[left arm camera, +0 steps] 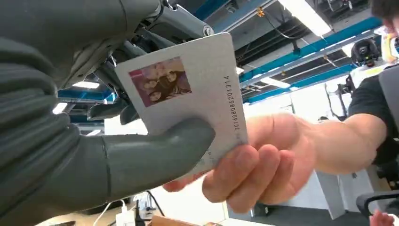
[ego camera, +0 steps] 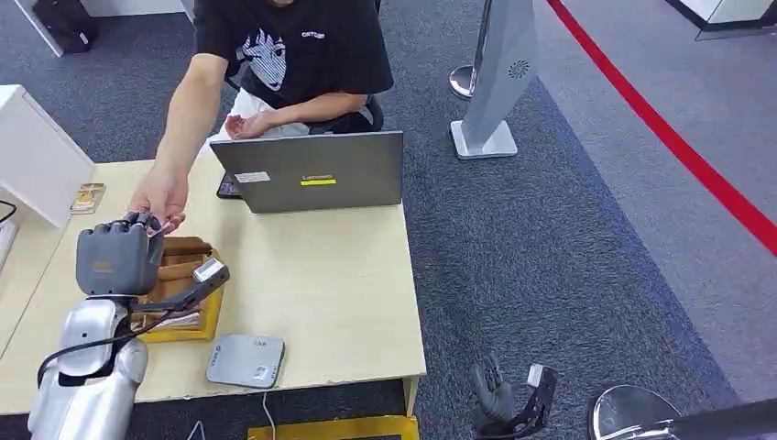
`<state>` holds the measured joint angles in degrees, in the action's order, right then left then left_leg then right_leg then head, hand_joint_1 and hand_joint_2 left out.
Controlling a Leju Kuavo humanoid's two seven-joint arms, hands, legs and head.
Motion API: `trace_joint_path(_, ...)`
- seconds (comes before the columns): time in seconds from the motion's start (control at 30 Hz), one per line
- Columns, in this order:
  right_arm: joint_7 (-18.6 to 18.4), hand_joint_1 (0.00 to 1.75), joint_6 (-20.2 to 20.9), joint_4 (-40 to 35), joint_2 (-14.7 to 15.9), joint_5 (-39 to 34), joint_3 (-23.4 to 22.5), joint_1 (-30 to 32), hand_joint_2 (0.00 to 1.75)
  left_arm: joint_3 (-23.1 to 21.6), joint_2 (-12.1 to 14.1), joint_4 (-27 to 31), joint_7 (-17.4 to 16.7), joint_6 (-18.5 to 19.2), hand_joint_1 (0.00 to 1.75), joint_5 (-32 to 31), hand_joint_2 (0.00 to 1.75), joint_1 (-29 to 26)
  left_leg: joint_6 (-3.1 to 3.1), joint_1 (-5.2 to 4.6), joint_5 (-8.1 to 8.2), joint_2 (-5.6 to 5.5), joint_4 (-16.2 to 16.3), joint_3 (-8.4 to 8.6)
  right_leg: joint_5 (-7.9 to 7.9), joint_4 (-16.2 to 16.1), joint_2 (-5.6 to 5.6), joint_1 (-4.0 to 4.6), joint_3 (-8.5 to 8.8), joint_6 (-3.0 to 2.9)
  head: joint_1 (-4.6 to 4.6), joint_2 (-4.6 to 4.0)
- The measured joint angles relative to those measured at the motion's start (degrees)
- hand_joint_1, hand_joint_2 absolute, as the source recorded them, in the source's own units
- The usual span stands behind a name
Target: Pass the card to the sensor for recognition and then transmit it.
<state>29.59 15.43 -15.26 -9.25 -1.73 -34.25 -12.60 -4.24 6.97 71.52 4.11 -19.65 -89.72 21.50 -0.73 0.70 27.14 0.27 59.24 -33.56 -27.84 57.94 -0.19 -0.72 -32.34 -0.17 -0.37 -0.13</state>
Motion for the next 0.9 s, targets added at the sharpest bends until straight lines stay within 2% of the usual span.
trace_joint_path(0.3,0.00,0.00,0.00,0.00,0.00,-0.02,0.00,0.00,1.75,0.22,0.02,-0.53,0.39,-0.11,1.75,0.00,1.75,0.61,0.00,-0.01,0.02,0.04,0.00,-0.07,-0.01,0.00,0.05,0.00,-0.07,0.00,0.00,0.00)
trace_joint_path(0.33,-0.02,0.00,0.00,0.00,0.00,-0.07,0.00,0.00,1.75,0.24,0.00,-0.50,0.53,-0.13,0.00,0.00,1.75,0.60,-0.01,-0.01,0.03,0.04,0.00,-0.10,-0.01,0.00,0.05,0.00,-0.10,0.01,0.00,0.00)
trace_joint_path(0.6,0.13,0.00,0.13,0.00,0.00,-0.74,0.00,0.01,1.75,1.14,-0.11,2.69,2.23,-0.81,0.00,0.37,1.75,-1.78,-0.05,0.00,0.05,0.03,-0.01,-0.13,-0.02,0.00,0.04,0.00,-0.13,0.01,0.00,0.00)
trace_joint_path(0.8,1.12,0.00,0.39,0.00,0.02,-2.16,-0.15,0.38,1.75,1.40,-0.94,11.96,6.91,-0.70,0.00,1.51,1.75,-8.88,-0.05,0.00,0.05,0.05,-0.01,-0.11,-0.02,0.00,0.08,0.00,-0.13,0.00,0.00,0.00)
trace_joint_path(0.9,1.64,0.00,0.72,-0.04,0.09,-2.95,-0.44,0.87,1.75,1.05,-1.20,17.12,7.63,-0.81,0.00,1.11,1.75,-13.95,-0.05,0.00,0.07,0.09,0.00,-0.13,-0.03,-0.01,0.14,0.00,-0.19,0.01,-0.02,0.00)
